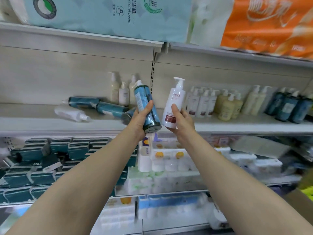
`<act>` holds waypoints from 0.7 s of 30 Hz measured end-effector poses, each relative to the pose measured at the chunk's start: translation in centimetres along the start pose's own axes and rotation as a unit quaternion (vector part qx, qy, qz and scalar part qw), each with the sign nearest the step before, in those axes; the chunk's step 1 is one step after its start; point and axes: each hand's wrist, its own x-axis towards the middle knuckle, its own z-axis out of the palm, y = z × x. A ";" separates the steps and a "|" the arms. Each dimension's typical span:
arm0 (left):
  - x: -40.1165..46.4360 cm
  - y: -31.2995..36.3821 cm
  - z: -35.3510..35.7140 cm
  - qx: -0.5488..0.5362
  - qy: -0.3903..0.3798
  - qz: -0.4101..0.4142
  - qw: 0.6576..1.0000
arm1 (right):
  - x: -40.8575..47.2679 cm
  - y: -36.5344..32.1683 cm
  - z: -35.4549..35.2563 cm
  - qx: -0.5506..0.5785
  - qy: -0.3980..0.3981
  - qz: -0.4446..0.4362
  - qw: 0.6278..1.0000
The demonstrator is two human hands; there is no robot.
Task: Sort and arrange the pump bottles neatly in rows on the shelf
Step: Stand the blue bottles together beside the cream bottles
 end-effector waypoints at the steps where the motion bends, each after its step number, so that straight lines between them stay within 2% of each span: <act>1: -0.2 -0.7 0.7 -0.001 -0.002 -0.001 1.000 | -0.1 -0.1 -0.9 -0.003 0.006 -0.001 1.000; 12: -1.1 -7.7 6.6 0.015 0.005 -0.058 0.998 | -0.3 -0.3 -11.0 -0.002 0.081 0.006 0.997; 21: 3.1 -10.2 9.8 0.020 -0.029 -0.040 0.999 | 3.1 -0.1 -15.4 0.034 0.126 0.003 0.991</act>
